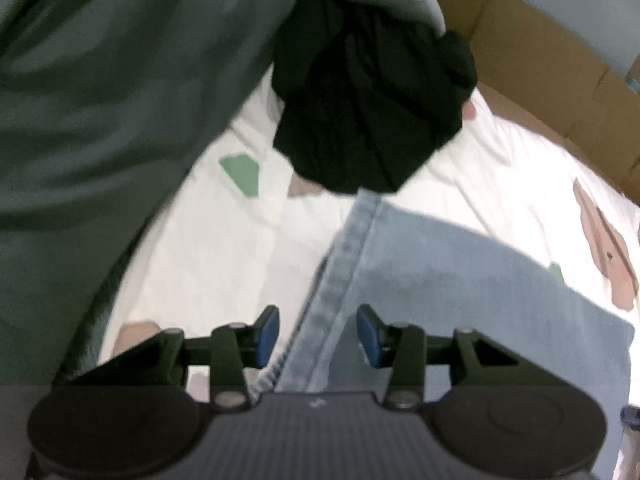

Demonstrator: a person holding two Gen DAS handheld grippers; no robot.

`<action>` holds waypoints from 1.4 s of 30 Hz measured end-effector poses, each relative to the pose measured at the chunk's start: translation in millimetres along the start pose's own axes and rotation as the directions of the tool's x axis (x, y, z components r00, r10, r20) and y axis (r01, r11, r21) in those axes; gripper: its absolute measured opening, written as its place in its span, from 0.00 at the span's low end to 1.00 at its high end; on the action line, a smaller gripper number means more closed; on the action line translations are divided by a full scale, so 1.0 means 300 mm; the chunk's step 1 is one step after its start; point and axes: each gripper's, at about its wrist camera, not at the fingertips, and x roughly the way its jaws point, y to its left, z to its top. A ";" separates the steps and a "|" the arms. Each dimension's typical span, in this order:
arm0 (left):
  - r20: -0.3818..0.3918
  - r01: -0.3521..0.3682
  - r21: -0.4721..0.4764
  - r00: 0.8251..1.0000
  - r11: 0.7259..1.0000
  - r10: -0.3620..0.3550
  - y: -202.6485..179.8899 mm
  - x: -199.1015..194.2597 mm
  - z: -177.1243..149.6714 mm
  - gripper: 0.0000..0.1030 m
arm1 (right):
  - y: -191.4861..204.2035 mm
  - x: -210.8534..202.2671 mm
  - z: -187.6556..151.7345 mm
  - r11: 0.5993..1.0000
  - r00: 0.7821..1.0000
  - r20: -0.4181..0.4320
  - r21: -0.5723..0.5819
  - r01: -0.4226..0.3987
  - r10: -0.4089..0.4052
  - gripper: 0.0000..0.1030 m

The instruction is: Fold clothes

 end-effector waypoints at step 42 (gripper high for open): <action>0.005 0.002 -0.077 1.000 0.997 -0.002 0.053 0.072 -0.057 0.62 | 0.036 0.157 0.028 0.992 0.991 -0.059 -0.022 -0.123 0.122 0.34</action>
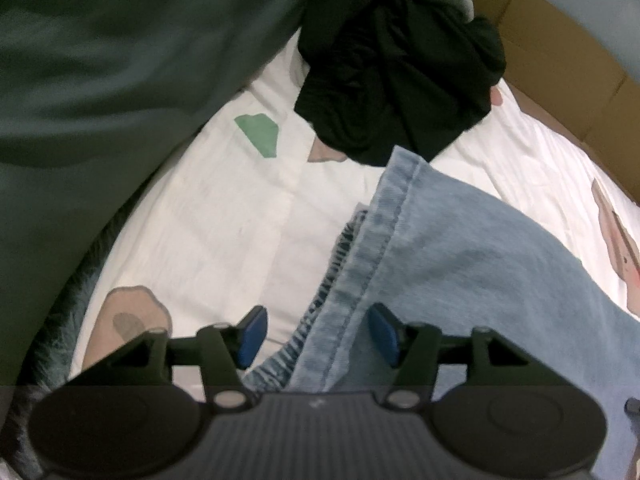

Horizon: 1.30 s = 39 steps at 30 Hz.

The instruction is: Fold clothes

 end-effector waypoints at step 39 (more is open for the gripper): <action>0.017 0.142 -0.097 0.990 0.985 -0.141 0.020 -0.011 -0.012 0.68 | 0.254 -0.181 0.052 0.997 0.999 -0.052 -0.078 0.007 -0.011 0.05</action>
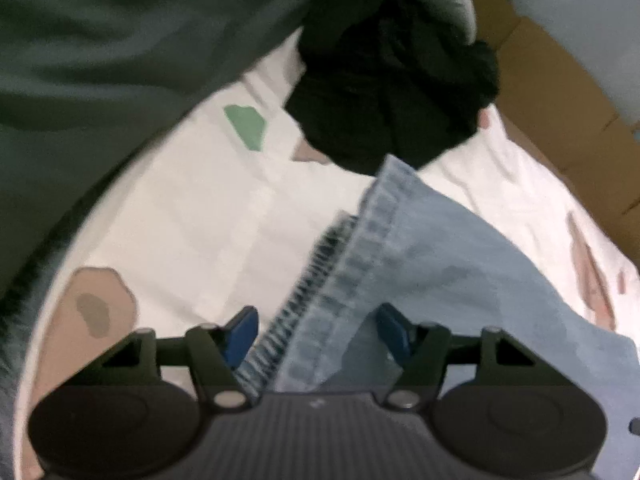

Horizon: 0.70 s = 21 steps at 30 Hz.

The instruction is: Fold clothes

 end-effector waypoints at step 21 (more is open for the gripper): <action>-0.124 0.286 0.042 0.952 0.957 -0.279 -0.447 0.141 -0.200 0.66 | -0.051 -0.458 0.185 0.970 0.973 -0.034 -0.092 0.224 -0.227 0.05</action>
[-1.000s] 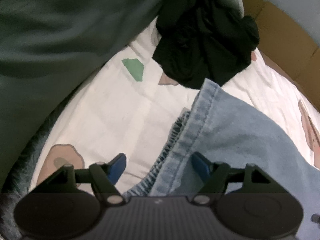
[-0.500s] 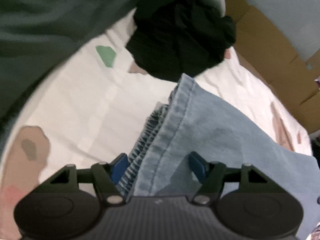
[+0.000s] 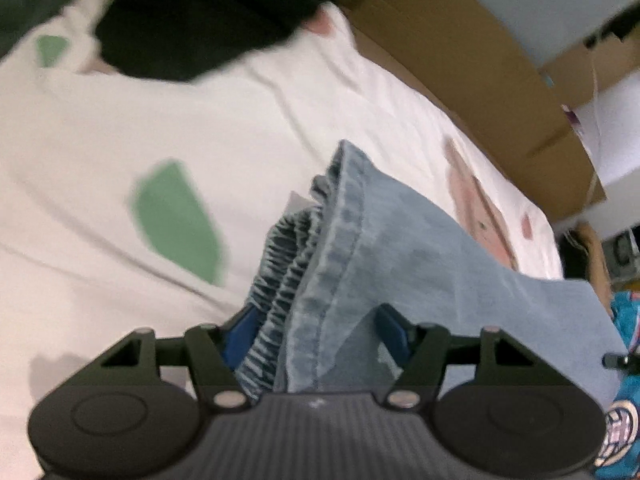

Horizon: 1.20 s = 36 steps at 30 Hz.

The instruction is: Fold clothes

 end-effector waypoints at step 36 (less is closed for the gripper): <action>-0.068 0.043 0.044 0.997 0.998 -0.040 -0.351 0.267 -0.123 0.72 | -0.574 -0.135 -0.144 0.971 0.966 0.122 0.099 0.216 -0.228 0.47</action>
